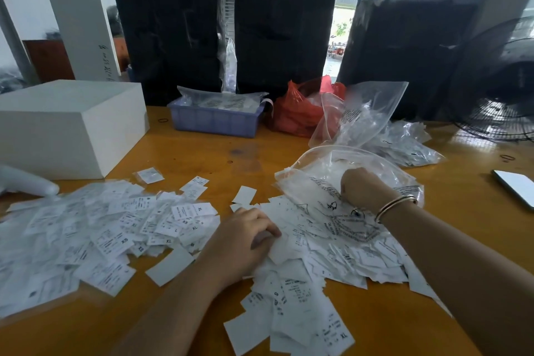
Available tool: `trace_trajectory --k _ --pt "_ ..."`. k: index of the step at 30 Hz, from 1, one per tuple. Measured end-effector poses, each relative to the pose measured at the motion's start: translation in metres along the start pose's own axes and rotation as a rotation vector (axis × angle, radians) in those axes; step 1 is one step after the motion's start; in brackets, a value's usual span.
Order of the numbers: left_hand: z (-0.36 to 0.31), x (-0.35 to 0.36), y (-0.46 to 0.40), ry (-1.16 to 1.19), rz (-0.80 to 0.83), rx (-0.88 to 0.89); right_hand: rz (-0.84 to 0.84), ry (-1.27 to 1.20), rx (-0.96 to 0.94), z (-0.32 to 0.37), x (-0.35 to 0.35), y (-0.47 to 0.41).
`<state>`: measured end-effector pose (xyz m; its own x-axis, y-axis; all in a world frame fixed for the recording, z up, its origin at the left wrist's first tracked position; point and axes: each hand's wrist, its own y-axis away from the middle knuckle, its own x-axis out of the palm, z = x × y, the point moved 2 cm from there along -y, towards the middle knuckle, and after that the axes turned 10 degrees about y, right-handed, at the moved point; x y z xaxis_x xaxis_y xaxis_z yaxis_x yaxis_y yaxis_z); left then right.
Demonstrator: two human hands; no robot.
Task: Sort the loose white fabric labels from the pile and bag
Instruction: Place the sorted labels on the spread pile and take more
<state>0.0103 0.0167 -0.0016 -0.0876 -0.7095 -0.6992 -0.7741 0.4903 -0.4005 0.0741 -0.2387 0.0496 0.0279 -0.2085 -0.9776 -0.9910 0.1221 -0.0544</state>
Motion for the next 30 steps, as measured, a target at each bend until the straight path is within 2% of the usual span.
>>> trace_trajectory --k 8,14,16,17,19,21,23,24,26,28,30 --pt "-0.001 -0.001 -0.001 0.023 0.003 -0.015 -0.123 -0.080 -0.015 -0.012 -0.023 0.009" --pt "-0.002 -0.004 0.001 0.141 -0.090 -0.095 -0.521 -0.088 0.002 -0.002 -0.032 0.028" --pt "-0.004 -0.009 0.000 0.183 -0.156 -0.122 -0.623 -0.211 -0.019 0.007 -0.036 0.037" --pt "-0.006 -0.011 0.000 0.228 -0.194 -0.131 -0.660 -0.352 -0.037 0.012 -0.039 0.044" --pt "-0.009 -0.017 0.000 0.374 -0.254 -0.158 -0.602 -0.770 -0.089 0.029 -0.043 0.061" --pt "-0.011 -0.021 -0.001 0.579 -0.248 -0.211 -0.370 -1.176 -0.129 0.050 -0.038 0.078" --pt "-0.011 -0.021 0.000 0.691 -0.183 -0.247 -0.093 -1.418 -0.139 0.069 -0.023 0.093" --pt "-0.012 -0.020 0.000 0.710 -0.137 -0.255 0.015 -1.501 -0.152 0.076 -0.017 0.100" --pt "-0.013 -0.017 0.000 0.718 -0.060 -0.288 0.124 -1.586 -0.174 0.086 -0.007 0.107" --pt "-0.011 -0.015 -0.001 0.733 -0.040 -0.324 0.136 -1.636 -0.164 0.089 -0.003 0.109" --pt "-0.007 -0.015 -0.001 0.731 -0.123 -0.345 0.089 -1.632 -0.125 0.090 0.001 0.107"
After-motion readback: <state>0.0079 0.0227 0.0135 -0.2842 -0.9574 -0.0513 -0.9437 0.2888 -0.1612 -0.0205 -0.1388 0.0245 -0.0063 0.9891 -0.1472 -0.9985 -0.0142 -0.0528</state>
